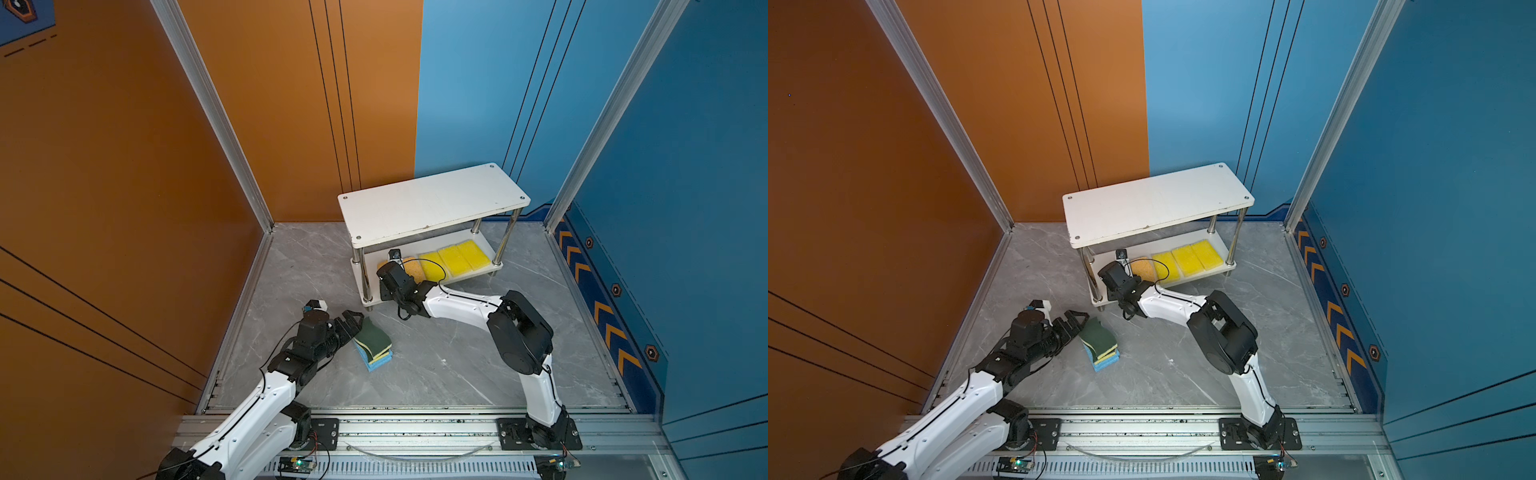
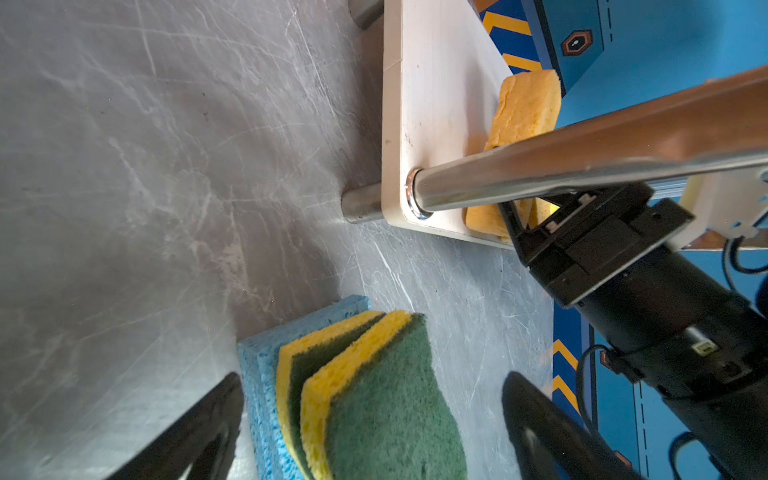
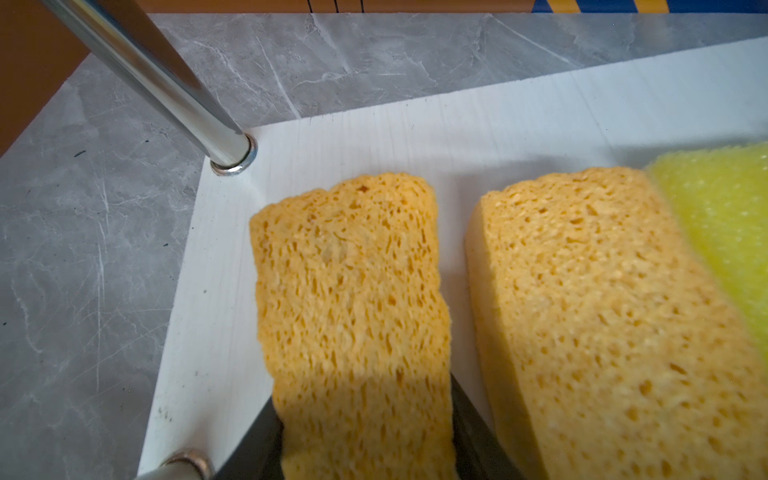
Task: Place and organize the cleaning sponges onto the shelf
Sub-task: 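Lower the orange sponge onto the lower tier and open the right gripper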
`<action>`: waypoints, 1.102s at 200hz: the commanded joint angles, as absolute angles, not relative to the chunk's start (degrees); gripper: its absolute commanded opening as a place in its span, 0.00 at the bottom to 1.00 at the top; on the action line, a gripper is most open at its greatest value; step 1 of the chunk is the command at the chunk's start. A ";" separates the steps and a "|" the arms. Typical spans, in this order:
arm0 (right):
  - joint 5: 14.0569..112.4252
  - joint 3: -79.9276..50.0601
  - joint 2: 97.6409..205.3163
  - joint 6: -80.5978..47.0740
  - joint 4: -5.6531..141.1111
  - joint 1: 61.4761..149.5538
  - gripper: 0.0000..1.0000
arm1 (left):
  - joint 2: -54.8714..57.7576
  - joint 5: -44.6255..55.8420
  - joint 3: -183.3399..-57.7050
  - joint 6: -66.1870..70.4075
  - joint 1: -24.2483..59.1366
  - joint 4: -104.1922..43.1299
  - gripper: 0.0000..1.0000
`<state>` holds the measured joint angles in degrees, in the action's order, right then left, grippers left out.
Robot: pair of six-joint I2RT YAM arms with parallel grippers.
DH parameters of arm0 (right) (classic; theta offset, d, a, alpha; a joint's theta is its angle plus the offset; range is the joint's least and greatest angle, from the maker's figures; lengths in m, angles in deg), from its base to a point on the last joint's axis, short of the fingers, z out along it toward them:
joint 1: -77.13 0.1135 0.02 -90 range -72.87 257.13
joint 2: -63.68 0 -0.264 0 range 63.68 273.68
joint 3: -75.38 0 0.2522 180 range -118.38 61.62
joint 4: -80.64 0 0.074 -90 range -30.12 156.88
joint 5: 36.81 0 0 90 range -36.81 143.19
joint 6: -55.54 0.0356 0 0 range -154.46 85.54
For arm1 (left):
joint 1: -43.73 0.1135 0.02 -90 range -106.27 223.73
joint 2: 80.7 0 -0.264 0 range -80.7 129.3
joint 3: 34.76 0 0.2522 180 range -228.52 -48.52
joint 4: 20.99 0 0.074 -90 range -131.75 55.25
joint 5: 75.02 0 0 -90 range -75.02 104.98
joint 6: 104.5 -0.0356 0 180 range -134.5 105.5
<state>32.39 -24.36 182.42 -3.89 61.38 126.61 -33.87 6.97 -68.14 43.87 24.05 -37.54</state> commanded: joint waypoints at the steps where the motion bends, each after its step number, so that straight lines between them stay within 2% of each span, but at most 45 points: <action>1: 33.22 -25.12 184.44 -2.75 59.76 126.34 0.10 | -34.14 6.37 -68.25 43.60 24.75 -38.27 0.98; 96: 33.24 -25.11 184.73 -2.65 58.98 126.35 0.16 | -34.12 6.28 -68.12 43.67 24.93 -38.18 0.98; 119: 33.15 -25.09 184.63 -2.60 58.88 126.35 0.24 | -34.21 6.28 -68.20 43.64 24.93 -38.18 0.98; 220: 32.89 -25.17 184.62 -2.65 58.74 126.35 0.35 | -34.65 6.28 -67.91 43.78 24.93 -38.18 0.97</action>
